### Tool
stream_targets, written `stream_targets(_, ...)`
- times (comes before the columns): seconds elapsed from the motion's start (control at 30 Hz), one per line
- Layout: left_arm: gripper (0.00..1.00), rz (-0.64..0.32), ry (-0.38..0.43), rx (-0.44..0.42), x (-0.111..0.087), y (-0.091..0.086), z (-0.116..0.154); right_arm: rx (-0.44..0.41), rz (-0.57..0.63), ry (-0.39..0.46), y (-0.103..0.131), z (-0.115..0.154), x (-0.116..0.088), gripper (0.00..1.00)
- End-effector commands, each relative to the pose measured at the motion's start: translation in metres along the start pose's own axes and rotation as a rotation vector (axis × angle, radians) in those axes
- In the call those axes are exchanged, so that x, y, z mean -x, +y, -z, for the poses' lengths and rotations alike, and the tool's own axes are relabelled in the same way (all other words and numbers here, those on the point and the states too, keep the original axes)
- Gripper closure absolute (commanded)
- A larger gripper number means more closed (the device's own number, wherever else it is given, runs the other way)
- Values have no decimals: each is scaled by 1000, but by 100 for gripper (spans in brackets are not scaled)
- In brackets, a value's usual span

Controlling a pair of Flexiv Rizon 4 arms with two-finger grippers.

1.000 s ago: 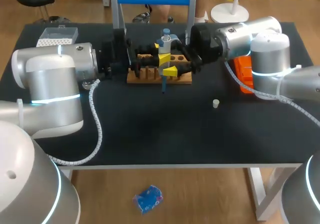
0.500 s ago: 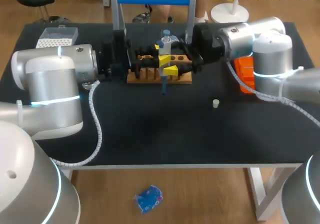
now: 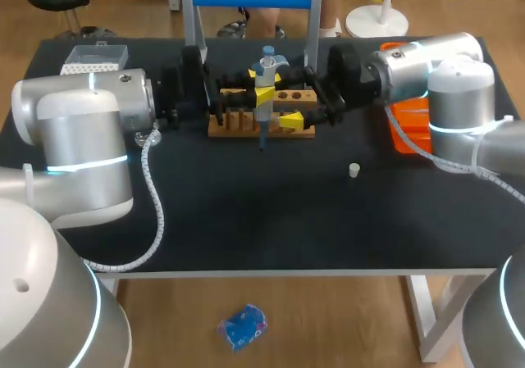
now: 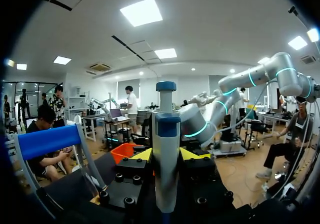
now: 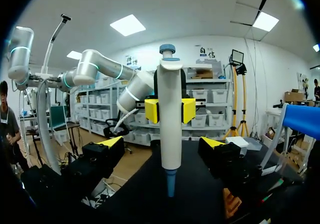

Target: Invert the test tube, pick up the pipette, mount the tip to pipette, aspirate from beaker and dispense into the tube, eject the tip, return the pipette, and cap with the stopper.

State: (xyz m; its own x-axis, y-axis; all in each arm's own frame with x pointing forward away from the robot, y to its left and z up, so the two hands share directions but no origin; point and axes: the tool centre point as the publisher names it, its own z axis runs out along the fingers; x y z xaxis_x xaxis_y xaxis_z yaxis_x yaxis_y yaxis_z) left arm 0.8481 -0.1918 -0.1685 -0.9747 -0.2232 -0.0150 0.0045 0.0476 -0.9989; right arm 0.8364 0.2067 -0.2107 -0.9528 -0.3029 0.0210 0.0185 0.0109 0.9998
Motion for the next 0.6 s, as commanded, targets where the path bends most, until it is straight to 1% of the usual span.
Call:
stream_targets(0.03,100,-7,-24,10,1,-5,9,-15,3,-33,8,12,-17,0)
stream_targets(0.13,100,-14,-53,23,6,-8,18,-23,5,-52,10,20,-23,0)
stream_targets(0.3,100,-20,-143,60,21,-12,36,-36,3,-90,12,32,-34,0)
stream_targets(0.43,100,-18,-259,112,37,-12,51,-49,-4,-135,13,40,-45,0)
stream_targets(0.5,100,-7,-325,124,47,-14,59,-49,-5,-167,14,45,-51,0)
stream_targets(0.6,100,4,-395,127,55,-18,67,-54,-4,-200,16,50,-58,0)
